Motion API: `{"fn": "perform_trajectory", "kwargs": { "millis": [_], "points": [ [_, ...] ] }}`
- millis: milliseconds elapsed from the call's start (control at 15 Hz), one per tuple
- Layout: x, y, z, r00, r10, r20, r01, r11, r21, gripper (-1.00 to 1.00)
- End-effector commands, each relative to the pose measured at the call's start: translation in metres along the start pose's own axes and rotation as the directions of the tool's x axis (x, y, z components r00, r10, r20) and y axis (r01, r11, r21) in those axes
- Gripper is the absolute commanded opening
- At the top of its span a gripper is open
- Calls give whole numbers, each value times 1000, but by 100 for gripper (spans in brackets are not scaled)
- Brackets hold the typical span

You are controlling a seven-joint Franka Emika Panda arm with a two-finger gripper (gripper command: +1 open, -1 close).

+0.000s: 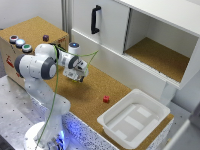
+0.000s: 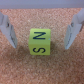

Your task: Place the yellow block inside the box

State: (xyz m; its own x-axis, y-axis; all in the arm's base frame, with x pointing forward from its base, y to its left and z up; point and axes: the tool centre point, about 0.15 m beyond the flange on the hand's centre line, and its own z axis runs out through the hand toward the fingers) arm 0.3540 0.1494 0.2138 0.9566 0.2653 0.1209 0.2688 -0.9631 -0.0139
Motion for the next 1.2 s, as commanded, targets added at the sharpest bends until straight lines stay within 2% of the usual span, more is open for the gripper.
{"fn": "perform_trajectory", "kwargs": {
  "millis": [0,400,600,733,933,1000,1067,1133],
  "points": [
    [11,-3,19,999,2,33,-2,1000,10,-100],
    [16,-2,10,1000,6,28,-6,1000,-18,-100],
    [17,3,-31,999,25,20,-24,997,-72,-100],
    [18,21,-55,997,62,44,-58,996,-68,-100],
    [14,51,-84,996,77,35,-75,994,-77,-100],
    [13,69,-93,998,62,18,-61,996,-58,-100],
    [12,89,-97,1000,27,6,-27,1000,9,-100],
    [11,108,-103,1000,-4,-6,4,1000,21,-100]
  ]
}}
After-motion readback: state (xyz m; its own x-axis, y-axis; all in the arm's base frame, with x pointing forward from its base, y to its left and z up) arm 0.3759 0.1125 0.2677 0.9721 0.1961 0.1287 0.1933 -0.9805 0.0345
